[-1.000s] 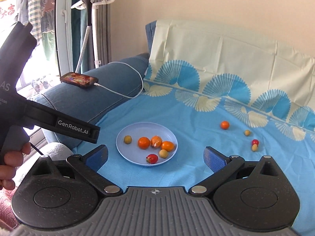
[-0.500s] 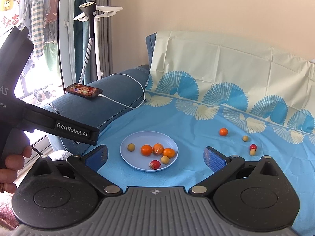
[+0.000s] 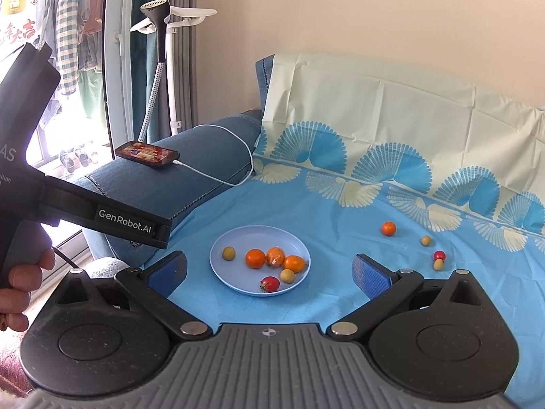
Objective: Organize fruits
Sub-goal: 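Lift both tools away from the plate toward the remaining fruits, then grasp a tan fruit with the right tool while the left tool grasps the last orange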
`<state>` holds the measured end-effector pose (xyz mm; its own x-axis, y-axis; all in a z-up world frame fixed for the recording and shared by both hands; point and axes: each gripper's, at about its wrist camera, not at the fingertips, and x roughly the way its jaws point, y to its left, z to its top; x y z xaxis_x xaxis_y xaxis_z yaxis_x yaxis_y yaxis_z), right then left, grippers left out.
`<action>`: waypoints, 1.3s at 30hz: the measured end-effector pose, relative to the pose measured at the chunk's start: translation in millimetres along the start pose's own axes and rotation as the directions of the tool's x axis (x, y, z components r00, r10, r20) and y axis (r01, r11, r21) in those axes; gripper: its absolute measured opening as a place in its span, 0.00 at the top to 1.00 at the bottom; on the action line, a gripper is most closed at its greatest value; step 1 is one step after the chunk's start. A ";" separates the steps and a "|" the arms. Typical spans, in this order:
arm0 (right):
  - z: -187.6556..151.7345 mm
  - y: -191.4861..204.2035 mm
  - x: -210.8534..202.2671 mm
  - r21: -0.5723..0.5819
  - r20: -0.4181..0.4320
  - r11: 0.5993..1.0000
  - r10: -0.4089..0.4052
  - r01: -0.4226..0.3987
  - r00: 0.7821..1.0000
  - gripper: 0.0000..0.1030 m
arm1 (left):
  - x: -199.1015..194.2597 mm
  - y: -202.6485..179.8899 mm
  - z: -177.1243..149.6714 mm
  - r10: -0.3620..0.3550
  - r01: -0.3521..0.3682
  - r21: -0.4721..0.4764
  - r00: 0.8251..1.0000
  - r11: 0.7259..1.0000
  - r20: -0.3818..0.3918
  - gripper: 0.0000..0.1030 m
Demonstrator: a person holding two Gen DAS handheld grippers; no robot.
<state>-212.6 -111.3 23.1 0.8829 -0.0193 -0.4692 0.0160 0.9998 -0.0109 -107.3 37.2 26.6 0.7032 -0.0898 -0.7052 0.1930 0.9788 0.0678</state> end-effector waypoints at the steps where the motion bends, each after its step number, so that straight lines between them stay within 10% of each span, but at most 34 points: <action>1: 0.0 0.1 0.5 0.000 -0.003 1.000 0.001 -0.001 1.000 0.01 | 1.2 -0.2 0.2 -0.001 0.001 0.001 1.000 1.000 -0.003 0.00; 19: -17.8 -66.0 50.6 0.200 -0.131 0.977 -0.048 0.074 0.990 0.01 | 75.4 -56.0 29.1 0.026 -0.009 0.114 0.988 0.993 -0.151 0.00; 32: -53.6 -244.3 176.2 0.356 -0.193 0.836 -0.371 0.418 0.908 0.01 | 237.5 -235.7 115.4 -0.151 0.166 0.242 0.986 0.956 -0.077 0.00; 39: -75.2 -335.3 293.3 0.373 -0.275 0.794 -0.400 0.480 0.874 0.01 | 362.3 -332.7 140.6 -0.151 0.175 0.299 0.983 0.938 -0.101 0.00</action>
<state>5.7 -452.3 -177.3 0.6364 -0.4170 -0.6490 0.6120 0.7851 0.0957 179.4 -346.8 -152.2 0.5932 -0.2179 -0.7750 0.5090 0.8474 0.1513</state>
